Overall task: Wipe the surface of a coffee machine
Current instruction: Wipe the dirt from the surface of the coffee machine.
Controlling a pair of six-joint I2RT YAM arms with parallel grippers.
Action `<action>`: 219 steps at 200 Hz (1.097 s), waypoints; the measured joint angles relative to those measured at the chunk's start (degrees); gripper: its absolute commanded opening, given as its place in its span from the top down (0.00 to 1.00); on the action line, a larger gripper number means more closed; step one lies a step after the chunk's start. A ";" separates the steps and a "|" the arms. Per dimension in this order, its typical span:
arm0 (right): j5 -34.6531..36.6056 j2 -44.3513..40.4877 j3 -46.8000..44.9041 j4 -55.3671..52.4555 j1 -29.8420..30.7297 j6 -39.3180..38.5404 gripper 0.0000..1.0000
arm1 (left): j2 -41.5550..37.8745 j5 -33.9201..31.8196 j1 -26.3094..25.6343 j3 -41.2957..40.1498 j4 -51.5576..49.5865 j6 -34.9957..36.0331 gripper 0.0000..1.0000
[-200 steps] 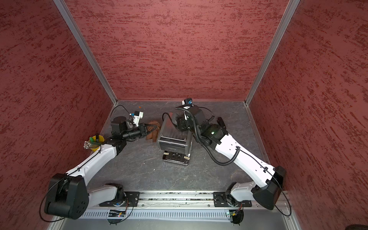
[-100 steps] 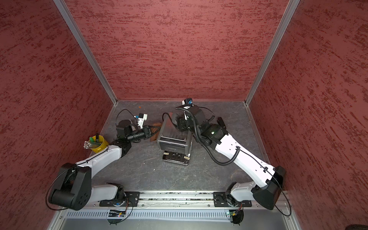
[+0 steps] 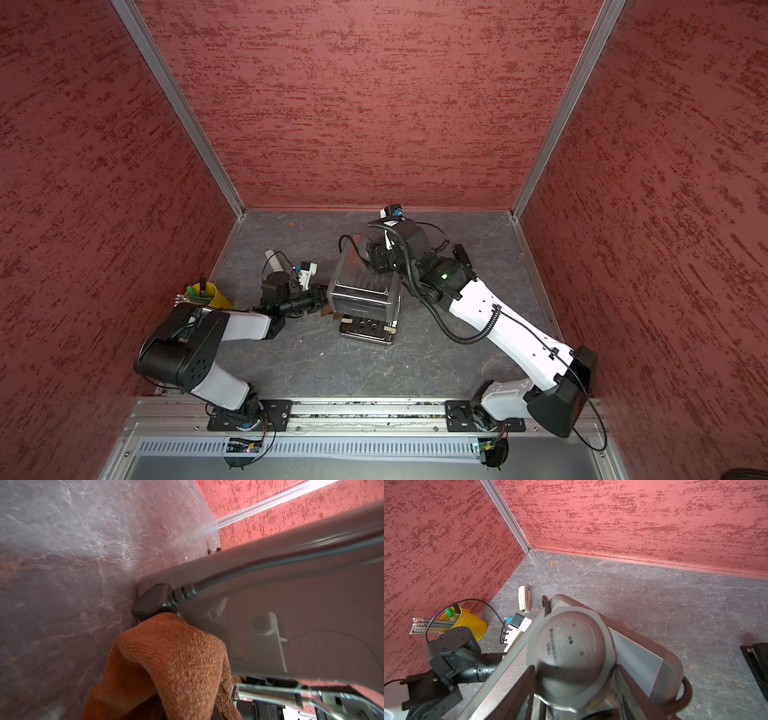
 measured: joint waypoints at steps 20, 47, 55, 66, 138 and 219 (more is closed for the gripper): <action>-0.07 0.00 0.00 0.00 0.00 0.00 0.40 | 0.96 -0.52 0.46 2.80 -1.81 0.83 1.00; -0.07 0.00 0.00 0.00 0.00 -0.02 0.40 | 2.16 -1.18 0.44 5.75 -2.49 1.29 1.00; -0.07 0.00 0.00 0.00 0.00 -0.02 0.40 | 2.62 -1.38 0.31 5.84 -2.38 1.27 1.00; -0.07 0.00 0.00 0.00 0.00 -0.02 0.40 | 3.56 -1.70 0.02 5.35 -1.81 1.07 1.00; -0.13 -0.09 -0.04 -0.02 0.00 -0.04 0.41 | 3.56 -8.90 -4.98 -8.15 7.48 -3.50 1.00; -0.31 -1.46 -1.53 0.44 0.00 0.02 0.41 | -20.83 -29.99 -21.53 -11.06 -11.45 0.76 1.00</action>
